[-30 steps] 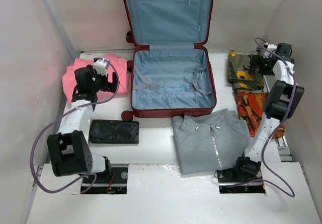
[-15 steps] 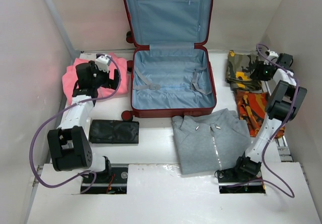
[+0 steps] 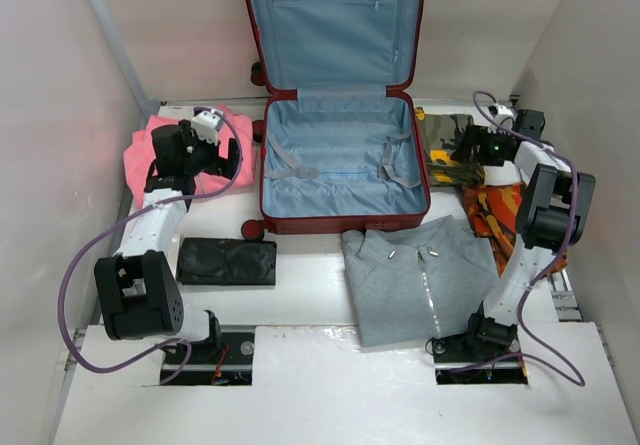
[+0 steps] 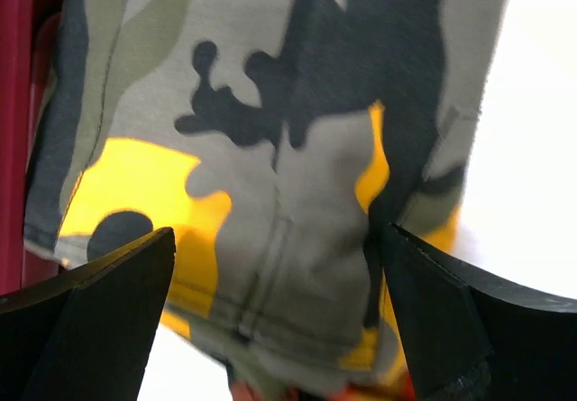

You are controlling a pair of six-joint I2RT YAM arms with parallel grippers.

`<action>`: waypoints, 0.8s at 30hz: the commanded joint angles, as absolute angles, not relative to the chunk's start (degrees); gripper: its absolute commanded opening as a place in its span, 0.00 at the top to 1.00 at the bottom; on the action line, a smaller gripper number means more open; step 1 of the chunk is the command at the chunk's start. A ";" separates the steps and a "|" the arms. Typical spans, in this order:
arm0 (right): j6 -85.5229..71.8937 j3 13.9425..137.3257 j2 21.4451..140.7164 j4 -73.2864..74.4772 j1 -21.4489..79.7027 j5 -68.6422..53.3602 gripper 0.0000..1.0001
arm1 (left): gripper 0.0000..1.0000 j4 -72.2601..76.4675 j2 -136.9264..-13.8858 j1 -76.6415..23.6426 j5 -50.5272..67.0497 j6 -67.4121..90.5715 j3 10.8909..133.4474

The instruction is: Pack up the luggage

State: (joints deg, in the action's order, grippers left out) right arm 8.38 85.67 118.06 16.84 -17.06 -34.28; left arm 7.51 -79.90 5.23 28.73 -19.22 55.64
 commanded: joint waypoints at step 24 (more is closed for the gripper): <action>9.31 90.01 130.17 23.55 -19.78 -44.74 0.13 | 0.00 7.82 -78.05 4.48 31.90 -21.97 56.95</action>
